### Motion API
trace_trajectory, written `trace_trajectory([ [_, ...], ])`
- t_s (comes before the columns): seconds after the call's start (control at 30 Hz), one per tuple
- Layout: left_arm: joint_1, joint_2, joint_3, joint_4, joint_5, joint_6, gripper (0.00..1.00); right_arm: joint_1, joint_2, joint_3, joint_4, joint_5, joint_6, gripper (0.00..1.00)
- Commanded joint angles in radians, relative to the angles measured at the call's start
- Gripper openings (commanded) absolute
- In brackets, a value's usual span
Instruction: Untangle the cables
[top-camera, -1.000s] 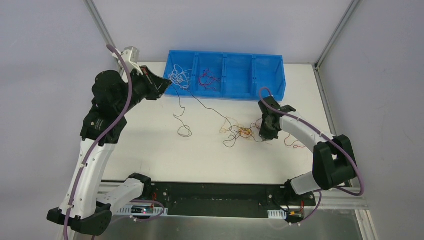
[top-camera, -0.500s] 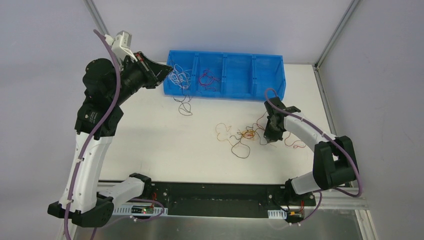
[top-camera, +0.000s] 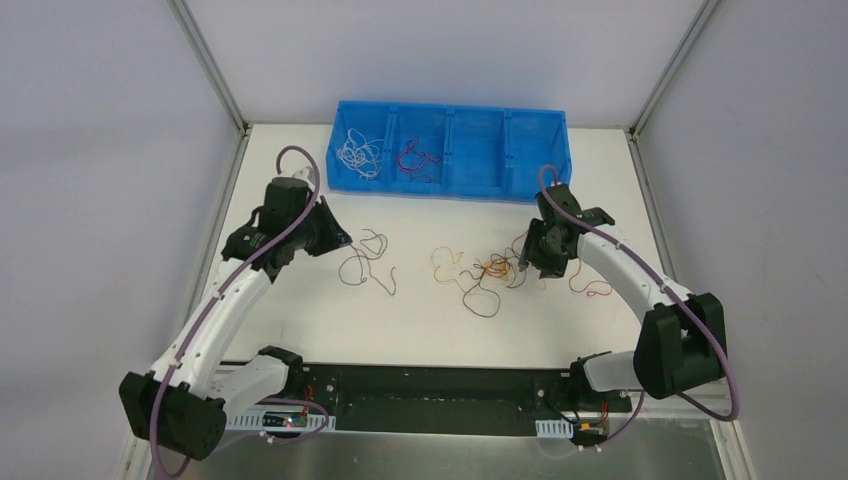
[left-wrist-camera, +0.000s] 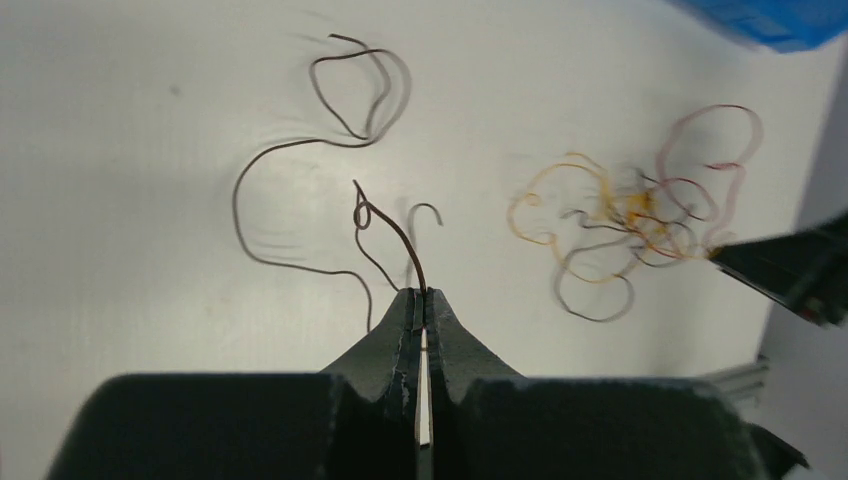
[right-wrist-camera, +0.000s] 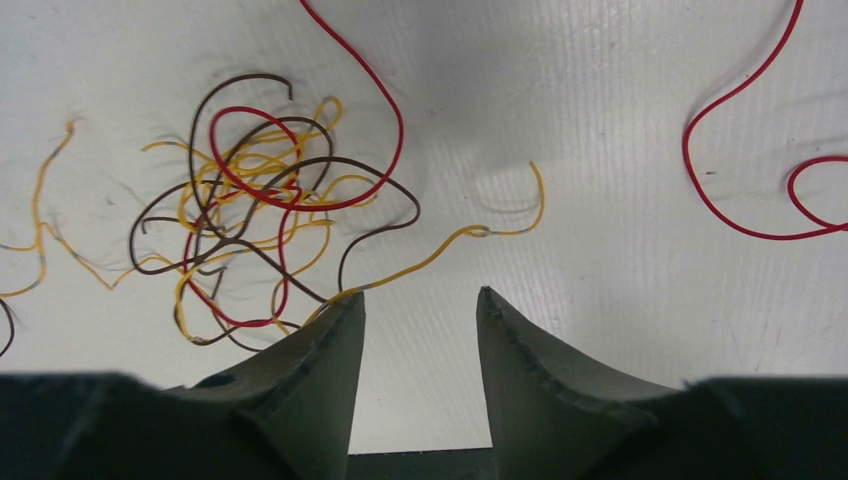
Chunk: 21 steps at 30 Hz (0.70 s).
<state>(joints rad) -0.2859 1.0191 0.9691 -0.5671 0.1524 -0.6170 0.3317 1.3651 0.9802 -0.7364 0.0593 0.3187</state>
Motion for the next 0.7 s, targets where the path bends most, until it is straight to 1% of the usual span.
trace_trajectory([
  [0.0,0.013,0.067,-0.039,-0.023,-0.277,-0.061,0.0,-0.003,-0.059,0.052,-0.046,-0.041,-0.006,0.56],
  [0.07,0.013,0.127,-0.025,-0.012,-0.302,-0.058,0.0,-0.002,-0.071,0.049,-0.046,-0.049,-0.007,0.6],
  [0.13,0.013,0.191,-0.009,0.021,-0.278,-0.029,0.02,-0.003,-0.078,0.043,-0.04,-0.051,-0.004,0.65],
  [0.17,0.013,0.22,-0.001,0.04,-0.26,-0.011,0.11,-0.003,-0.082,0.039,-0.036,-0.078,-0.003,0.68],
  [0.2,0.013,0.248,0.008,0.055,-0.245,0.009,0.24,-0.003,-0.083,0.035,-0.034,-0.091,-0.001,0.73],
  [0.27,0.013,0.31,0.035,0.065,-0.208,0.043,0.54,-0.002,-0.089,0.029,-0.028,-0.102,0.006,0.81],
  [0.3,0.013,0.353,0.048,0.065,-0.179,0.06,0.65,-0.003,-0.093,0.026,-0.024,-0.106,0.007,0.83],
  [0.37,0.013,0.411,0.069,0.067,-0.123,0.082,0.76,-0.002,-0.096,0.021,-0.02,-0.112,0.008,0.84],
  [0.5,0.013,0.508,0.082,0.086,-0.102,0.099,0.8,-0.003,-0.098,0.014,-0.015,-0.117,0.009,0.85],
  [0.67,0.011,0.611,0.124,0.113,-0.09,0.108,0.81,-0.003,-0.098,0.005,-0.009,-0.113,0.003,0.85],
])
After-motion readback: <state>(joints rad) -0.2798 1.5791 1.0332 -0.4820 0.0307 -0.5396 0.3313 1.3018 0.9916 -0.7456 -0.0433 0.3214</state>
